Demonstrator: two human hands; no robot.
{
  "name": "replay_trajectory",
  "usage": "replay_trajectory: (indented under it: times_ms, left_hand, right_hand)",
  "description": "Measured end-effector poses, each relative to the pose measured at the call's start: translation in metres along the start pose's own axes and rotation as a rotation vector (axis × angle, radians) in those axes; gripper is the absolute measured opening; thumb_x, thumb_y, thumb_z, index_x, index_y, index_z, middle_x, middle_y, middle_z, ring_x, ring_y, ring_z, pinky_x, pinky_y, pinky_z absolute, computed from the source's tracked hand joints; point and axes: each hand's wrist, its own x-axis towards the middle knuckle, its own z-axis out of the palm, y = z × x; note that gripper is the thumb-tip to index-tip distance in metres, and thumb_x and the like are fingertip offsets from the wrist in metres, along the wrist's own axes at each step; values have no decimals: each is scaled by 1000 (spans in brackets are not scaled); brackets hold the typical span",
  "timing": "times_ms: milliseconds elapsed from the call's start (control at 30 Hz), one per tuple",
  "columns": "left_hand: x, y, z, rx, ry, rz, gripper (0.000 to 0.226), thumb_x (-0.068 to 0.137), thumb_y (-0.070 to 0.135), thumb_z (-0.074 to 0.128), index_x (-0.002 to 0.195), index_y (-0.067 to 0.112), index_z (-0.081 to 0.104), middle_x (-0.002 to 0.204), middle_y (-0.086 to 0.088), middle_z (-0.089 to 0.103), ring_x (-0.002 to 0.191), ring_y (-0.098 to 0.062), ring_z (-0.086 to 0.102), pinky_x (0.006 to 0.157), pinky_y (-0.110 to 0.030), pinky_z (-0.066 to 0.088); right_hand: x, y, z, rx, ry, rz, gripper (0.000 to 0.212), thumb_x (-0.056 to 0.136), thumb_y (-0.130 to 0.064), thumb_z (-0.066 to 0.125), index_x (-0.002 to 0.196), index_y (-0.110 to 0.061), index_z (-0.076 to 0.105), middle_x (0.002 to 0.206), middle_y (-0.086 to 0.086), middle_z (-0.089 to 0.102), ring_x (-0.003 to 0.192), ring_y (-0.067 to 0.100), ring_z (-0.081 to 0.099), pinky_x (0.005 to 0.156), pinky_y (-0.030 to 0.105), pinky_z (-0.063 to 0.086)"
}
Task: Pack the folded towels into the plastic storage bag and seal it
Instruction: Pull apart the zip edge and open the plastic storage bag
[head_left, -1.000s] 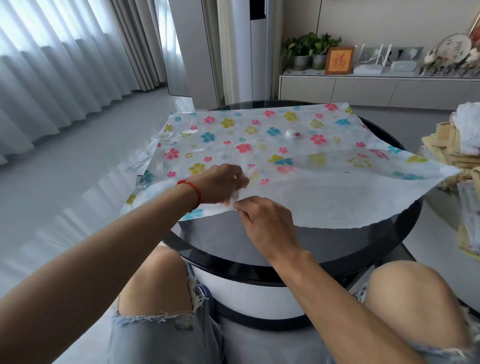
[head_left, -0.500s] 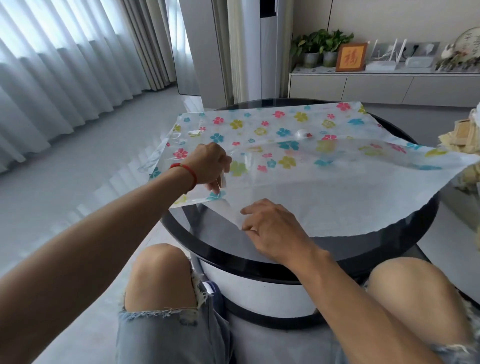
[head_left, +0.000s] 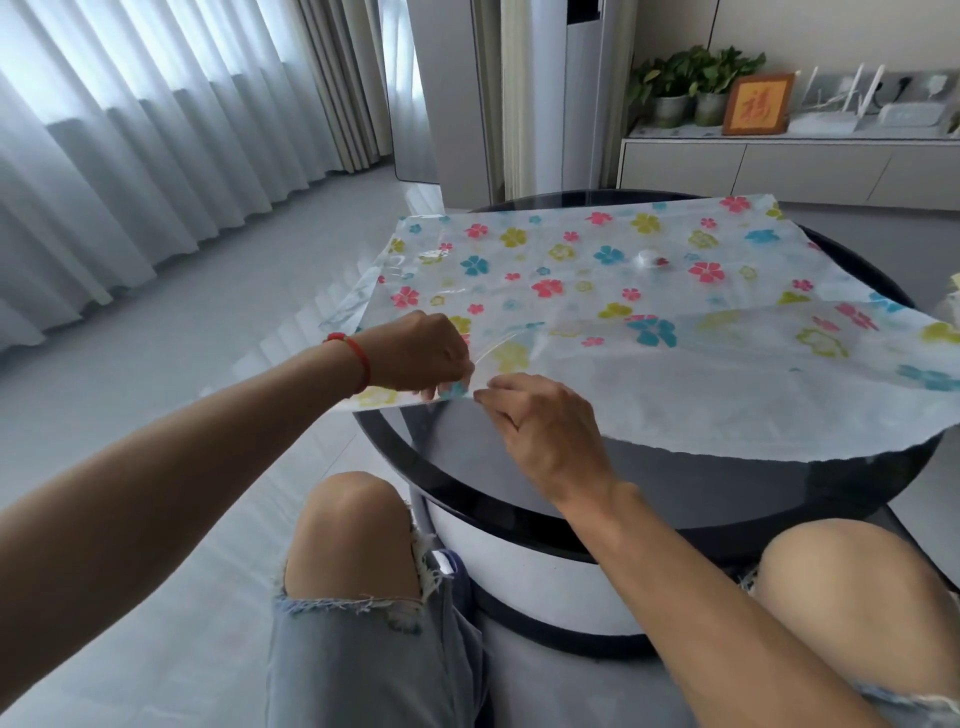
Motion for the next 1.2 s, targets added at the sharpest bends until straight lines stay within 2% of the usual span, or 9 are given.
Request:
replay_trajectory:
  times_ms: [133,233,467,567,733,867,1000,1100,1200]
  left_hand:
    - [17,-15,-11,-289,-21,-110,24,100,14,54,98,6,77,82,-11,78,68,-25,76,69,-35,64]
    - [25,-21,-13,-472,57,-175,24,101,15,54,97,4,75,85,-15,78,72,-30,77,71,-40,64]
    - [19,-22,-6,-534,79,-192,29,102,28,55,92,10,75,87,-12,77,75,-28,77,76,-45,64]
    - [11,-15,-4,-468,83,-182,31,101,30,54,95,7,74,88,-12,77,73,-25,76,73,-38,64]
    - [-11,-8,-1,72,32,-12,18,88,38,69,86,22,75,82,12,70,71,-9,66,65,-19,52]
    - [-14,-15,-18,-37,-75,-69,8,87,30,75,87,24,79,71,8,77,57,-8,72,52,-13,51]
    - [-3,-22,-24,-70,47,-145,12,89,26,73,81,20,79,66,8,76,57,-11,74,66,-20,58]
    - [2,-27,-23,-146,147,-191,13,92,22,70,82,16,78,67,4,77,57,-14,74,66,-22,59]
    - [2,-28,-18,-167,194,-212,18,97,23,62,90,17,77,76,-1,77,60,-15,75,58,-19,59]
  right_hand:
    - [-8,10,-4,33,-307,-91,20,99,-19,64,110,-19,81,134,3,69,124,25,62,93,35,53]
    - [-13,13,-9,82,-452,-37,23,99,-32,64,115,-30,80,145,-7,61,131,15,56,101,29,46]
    - [-7,-9,-3,47,-298,3,62,91,-50,64,147,-27,53,142,0,65,124,27,61,102,43,50]
    - [-6,-24,11,67,-177,-74,40,99,-40,60,136,-25,63,124,2,75,105,28,71,86,40,55]
    - [-3,-29,10,40,-1,-93,14,100,-29,65,103,-23,78,87,-1,79,73,28,71,65,33,54]
    - [-7,-32,13,13,-108,-120,14,101,-18,62,102,-18,76,104,0,77,91,27,70,78,41,56]
    - [-14,-31,19,56,-269,-179,21,102,-16,58,104,-9,78,131,4,71,121,27,62,93,40,54]
    - [-16,-26,20,79,-427,-166,29,104,-28,51,99,-12,74,108,-1,70,106,25,62,82,36,51]
    - [-10,-30,19,101,-321,-71,31,99,-42,57,113,-17,71,111,0,73,105,26,67,80,35,54]
